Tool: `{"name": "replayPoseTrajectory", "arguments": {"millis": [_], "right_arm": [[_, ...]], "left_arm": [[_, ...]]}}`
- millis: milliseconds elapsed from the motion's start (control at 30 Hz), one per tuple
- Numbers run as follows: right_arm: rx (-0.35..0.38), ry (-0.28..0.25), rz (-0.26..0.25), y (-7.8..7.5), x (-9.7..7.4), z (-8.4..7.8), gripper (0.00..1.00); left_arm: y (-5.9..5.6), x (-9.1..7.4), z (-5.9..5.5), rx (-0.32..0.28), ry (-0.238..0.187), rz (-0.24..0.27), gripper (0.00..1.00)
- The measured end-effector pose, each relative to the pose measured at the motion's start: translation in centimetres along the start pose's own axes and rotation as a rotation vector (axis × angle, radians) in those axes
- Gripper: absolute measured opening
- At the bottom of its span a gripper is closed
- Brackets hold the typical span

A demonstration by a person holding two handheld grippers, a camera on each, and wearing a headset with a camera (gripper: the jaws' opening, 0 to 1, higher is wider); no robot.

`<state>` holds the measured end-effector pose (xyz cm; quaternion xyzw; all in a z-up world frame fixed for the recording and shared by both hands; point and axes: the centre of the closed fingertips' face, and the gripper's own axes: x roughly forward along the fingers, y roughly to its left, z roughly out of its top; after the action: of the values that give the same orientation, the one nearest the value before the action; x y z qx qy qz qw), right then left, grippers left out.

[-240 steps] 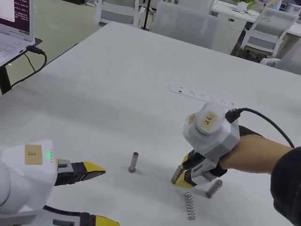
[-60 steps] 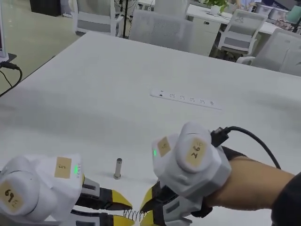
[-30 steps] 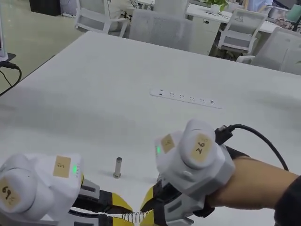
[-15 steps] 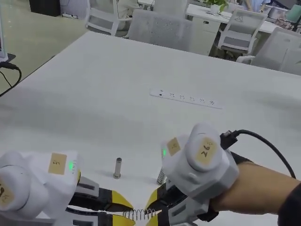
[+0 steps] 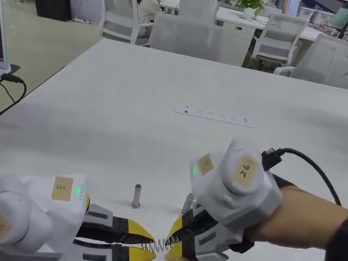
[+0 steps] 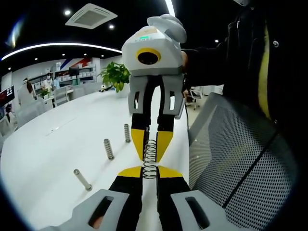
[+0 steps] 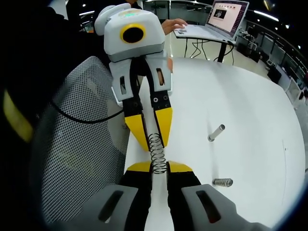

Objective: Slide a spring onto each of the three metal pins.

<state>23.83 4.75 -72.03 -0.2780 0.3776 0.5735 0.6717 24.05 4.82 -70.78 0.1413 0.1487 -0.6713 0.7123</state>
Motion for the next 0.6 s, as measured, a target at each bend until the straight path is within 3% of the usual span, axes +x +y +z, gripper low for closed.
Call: {"name": "replayPoseTrajectory", "arguments": {"millis": [600], "right_arm": [[-0.048,-0.009,-0.015,0.5,-0.6,2.5,0.08]], "left_arm": [[0.2,0.0,0.1,-0.012,-0.003,0.008,0.03]]}}
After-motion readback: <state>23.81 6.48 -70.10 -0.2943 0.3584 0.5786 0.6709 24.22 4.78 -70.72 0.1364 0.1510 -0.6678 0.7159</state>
